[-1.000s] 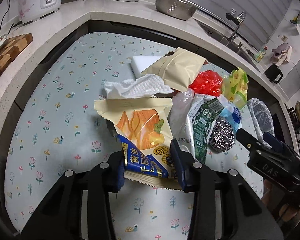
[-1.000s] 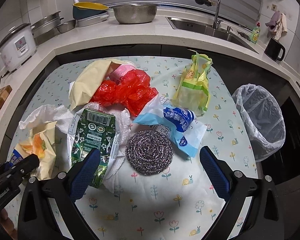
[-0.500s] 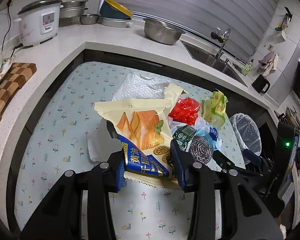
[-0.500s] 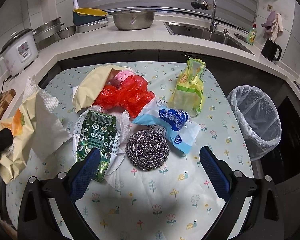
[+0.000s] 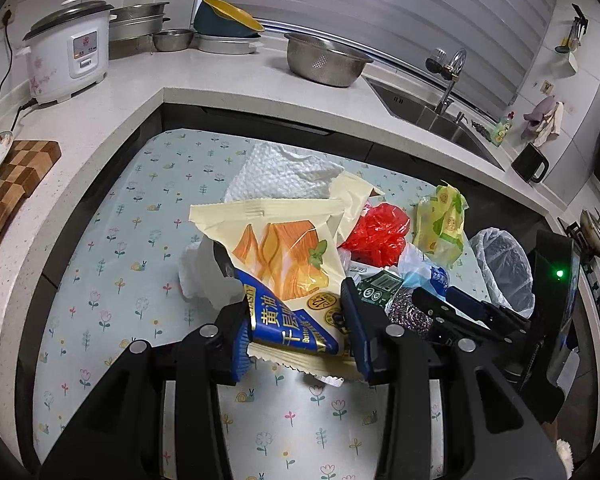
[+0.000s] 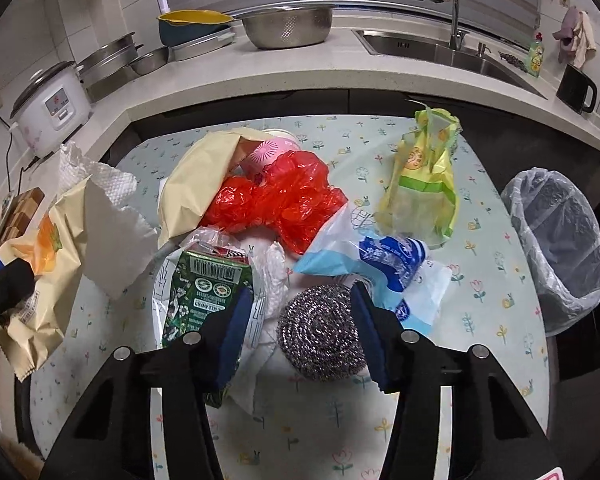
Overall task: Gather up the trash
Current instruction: 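Hold the yellow snack bag in the left tool while the right tool reaches toward the white bubble wrap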
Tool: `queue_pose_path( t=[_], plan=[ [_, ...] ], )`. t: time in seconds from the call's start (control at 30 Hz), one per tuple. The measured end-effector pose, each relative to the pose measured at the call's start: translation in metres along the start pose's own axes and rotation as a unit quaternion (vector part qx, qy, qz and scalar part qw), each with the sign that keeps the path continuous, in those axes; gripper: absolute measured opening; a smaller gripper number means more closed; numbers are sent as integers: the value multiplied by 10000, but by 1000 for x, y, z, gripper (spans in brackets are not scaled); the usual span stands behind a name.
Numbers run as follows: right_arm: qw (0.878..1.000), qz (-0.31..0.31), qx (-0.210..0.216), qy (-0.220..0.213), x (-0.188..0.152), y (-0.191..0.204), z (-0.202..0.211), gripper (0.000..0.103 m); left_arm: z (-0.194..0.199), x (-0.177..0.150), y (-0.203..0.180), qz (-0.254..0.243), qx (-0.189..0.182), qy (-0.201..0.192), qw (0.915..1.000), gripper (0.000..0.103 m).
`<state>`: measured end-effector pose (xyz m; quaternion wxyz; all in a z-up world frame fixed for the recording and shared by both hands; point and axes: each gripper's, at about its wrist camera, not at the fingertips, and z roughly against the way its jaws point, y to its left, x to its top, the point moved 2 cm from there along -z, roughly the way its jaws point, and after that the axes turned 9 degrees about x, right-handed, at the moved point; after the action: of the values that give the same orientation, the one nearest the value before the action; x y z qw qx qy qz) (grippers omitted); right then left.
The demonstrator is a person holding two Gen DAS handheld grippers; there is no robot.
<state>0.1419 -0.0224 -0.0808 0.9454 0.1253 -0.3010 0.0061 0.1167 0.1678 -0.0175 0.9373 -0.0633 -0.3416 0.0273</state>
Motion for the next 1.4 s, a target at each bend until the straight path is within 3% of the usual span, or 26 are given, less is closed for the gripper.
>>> queue_pose_path(
  t=[0.13, 0.47, 0.6, 0.73, 0.97, 1.07, 1.13, 1.4],
  plan=[
    [9999, -42, 141, 75, 7, -2, -18, 30, -12, 1, -3, -8, 32, 81, 10000, 38],
    [9977, -105, 561, 361, 6, 1, -44, 27, -32, -2, -6, -32, 62, 238, 9997, 39],
    [9970, 96, 611, 458, 0, 11, -50, 4, -34, -4, -8, -43, 67, 295, 9995, 39],
    [9975, 105, 591, 367, -1, 14, -43, 0, -31, -7, -6, -37, 61, 313, 9995, 39],
    [9987, -40, 464, 227, -2, 4, -21, 1, -18, -15, -8, -67, -5, 283, 9996, 39],
    [9987, -133, 474, 145, -1, 3, -6, 12, -8, -19, -13, -138, -87, 241, 9996, 39],
    [9977, -188, 643, 41, 2, 4, 6, 26, -2, -24, -18, -210, -150, 230, 9994, 39],
    [9904, -123, 1378, 66, 0, 22, 38, 27, 13, -61, -36, -633, -315, 399, 9967, 39]
  ],
)
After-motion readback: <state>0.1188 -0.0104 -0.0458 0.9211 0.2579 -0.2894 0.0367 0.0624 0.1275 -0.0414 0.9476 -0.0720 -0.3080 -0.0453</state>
